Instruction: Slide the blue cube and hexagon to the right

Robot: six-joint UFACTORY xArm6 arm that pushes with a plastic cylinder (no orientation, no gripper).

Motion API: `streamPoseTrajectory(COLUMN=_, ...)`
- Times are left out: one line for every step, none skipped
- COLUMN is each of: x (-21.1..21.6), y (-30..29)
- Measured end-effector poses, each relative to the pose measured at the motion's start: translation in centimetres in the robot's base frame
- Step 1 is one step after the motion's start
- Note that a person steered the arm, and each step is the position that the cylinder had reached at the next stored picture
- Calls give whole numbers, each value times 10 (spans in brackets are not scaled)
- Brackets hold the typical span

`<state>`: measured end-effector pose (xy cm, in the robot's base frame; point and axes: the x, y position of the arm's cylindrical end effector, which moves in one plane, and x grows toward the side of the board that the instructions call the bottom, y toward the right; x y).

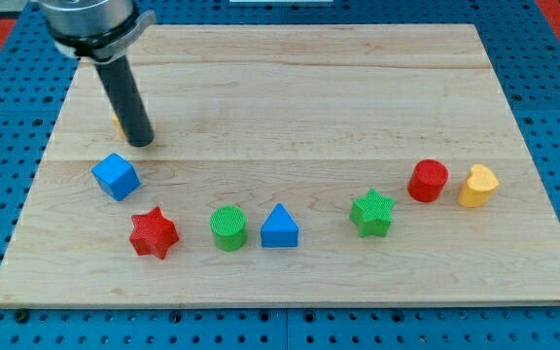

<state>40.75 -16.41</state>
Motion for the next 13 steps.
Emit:
streamPoseTrajectory(x=-22, y=25)
streamPoseTrajectory(x=-48, y=68)
streamPoseTrajectory(x=-66, y=12)
streamPoseTrajectory(x=-66, y=-67)
streamPoseTrajectory(x=-56, y=-75)
streamPoseTrajectory(x=-42, y=-43)
streamPoseTrajectory(x=-42, y=-34)
streamPoseTrajectory(x=-37, y=-56)
streamPoseTrajectory(x=0, y=-109)
streamPoseTrajectory(x=59, y=-112)
streamPoseTrajectory(x=96, y=-63)
streamPoseTrajectory(x=81, y=-49)
streamPoseTrajectory(x=66, y=-81)
